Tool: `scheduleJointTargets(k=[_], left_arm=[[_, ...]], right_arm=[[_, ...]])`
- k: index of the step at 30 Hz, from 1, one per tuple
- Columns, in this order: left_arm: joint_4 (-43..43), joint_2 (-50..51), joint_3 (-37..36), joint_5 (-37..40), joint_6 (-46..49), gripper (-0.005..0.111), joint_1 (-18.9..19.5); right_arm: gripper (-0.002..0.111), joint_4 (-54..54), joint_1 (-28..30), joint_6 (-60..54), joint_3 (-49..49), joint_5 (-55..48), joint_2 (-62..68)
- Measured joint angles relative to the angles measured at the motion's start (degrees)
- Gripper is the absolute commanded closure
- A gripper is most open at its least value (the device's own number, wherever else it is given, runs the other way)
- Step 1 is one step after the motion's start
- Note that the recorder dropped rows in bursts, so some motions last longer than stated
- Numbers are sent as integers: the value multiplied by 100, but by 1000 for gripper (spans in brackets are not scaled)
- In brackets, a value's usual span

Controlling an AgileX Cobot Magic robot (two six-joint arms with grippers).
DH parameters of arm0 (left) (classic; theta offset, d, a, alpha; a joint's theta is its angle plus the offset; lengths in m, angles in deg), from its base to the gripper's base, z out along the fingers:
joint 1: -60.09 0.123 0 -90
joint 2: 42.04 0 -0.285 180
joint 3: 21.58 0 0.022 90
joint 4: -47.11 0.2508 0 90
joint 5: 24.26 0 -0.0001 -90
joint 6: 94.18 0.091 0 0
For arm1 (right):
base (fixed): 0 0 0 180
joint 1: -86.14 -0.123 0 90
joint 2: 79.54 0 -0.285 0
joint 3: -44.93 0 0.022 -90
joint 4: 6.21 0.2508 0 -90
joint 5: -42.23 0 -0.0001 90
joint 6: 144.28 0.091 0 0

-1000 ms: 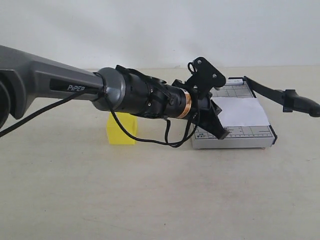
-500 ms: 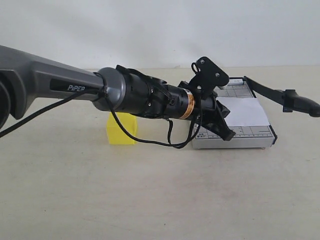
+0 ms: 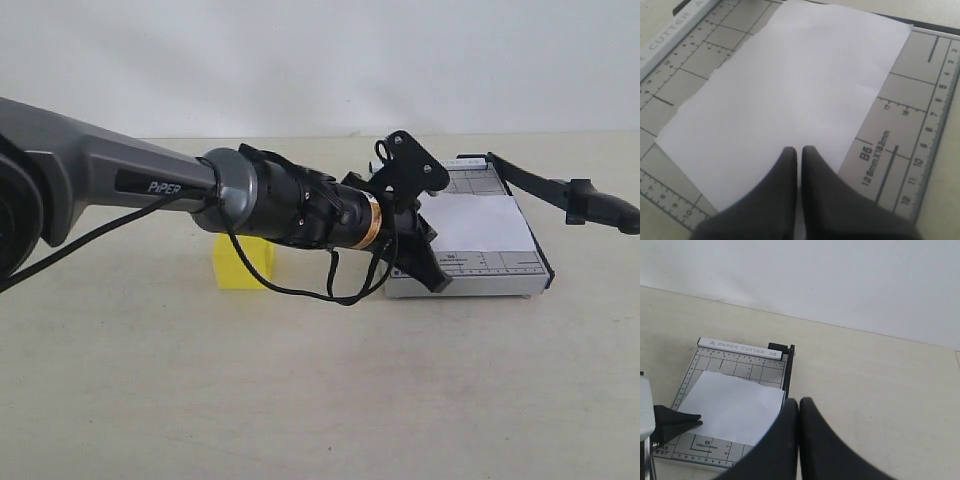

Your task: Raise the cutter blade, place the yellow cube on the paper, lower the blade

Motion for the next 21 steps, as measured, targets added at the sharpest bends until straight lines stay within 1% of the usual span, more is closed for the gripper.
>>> scheduleJointTargets(k=[9,14,18,21], left_arm=[[0,0,0,-95,-33,102,0],[0,0,0,-541,-55,102,-11],[0,0,0,-627,-94,102,-104],[0,0,0,-641,-94,102,-248]], right_arm=[[109,0,0,-4,0,0,0],[109,0,0,-4,0,0,0],[109,31,0,-4,0,0,0],[109,31,0,-4,0,-11,0]])
